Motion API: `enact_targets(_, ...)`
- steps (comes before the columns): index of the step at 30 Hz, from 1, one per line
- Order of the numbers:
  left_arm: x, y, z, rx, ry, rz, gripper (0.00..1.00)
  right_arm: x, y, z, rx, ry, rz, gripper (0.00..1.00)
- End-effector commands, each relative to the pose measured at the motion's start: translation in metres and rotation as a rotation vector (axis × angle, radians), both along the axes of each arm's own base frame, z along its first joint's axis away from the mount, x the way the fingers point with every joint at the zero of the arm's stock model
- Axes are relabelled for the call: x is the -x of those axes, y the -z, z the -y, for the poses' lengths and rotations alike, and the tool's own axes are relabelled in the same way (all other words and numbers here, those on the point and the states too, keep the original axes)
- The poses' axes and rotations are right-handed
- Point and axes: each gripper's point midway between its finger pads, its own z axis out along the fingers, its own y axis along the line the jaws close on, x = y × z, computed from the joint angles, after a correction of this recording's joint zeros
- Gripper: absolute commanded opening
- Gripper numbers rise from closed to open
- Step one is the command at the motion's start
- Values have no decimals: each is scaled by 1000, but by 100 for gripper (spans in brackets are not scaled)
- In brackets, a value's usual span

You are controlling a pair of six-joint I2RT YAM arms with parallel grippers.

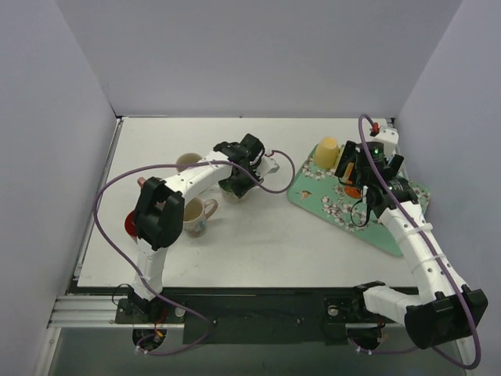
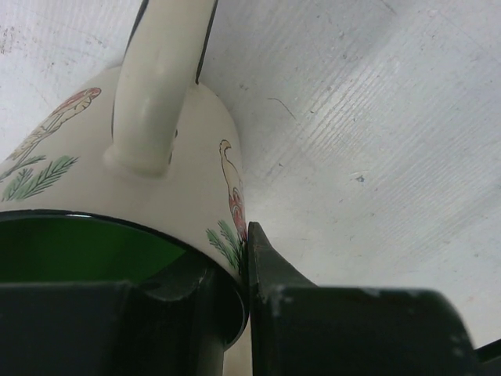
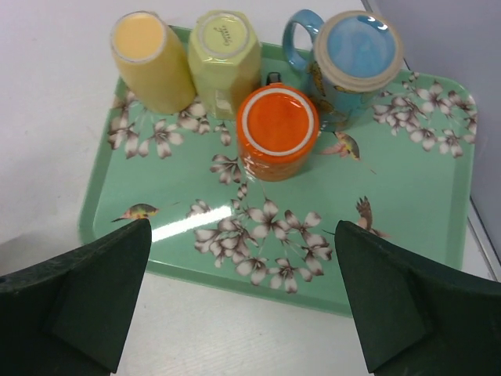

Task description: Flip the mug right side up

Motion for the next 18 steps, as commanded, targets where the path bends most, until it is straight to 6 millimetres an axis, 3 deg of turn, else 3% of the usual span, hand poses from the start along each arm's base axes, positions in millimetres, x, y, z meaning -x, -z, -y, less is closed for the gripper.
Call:
enact_targets(1,-18,-29,15,74,59,57,13,-12,10,24,-25,48,-82,97)
enact_targets(3,-20,-35,14,91,46,57,41,-20,14,38,-31,87,-106,97)
enact_targets(4,-22,-39,14,98,39,69,47,-21,14,51,-33,117,-110,97)
enact_targets(5,-23,-47,13,105,37,88,61,-29,14,54,-35,111,-122,96)
enact_targets(7,-23,-64,13,129,38,120,75,-42,11,76,-16,146,-135,96)
enact_targets(8,-23,-72,13,136,37,133,77,-42,14,88,-8,167,-161,96)
enact_targets(10,-20,-93,12,168,42,164,78,-66,10,106,48,150,-219,95)
enact_targets(11,-17,-109,11,190,47,192,78,-71,11,109,63,135,-242,94)
enact_targets(15,-5,-143,7,249,74,240,79,-111,18,117,203,-33,-371,92)
enact_targets(18,6,-153,0,269,79,248,79,-137,32,119,293,-197,-457,88)
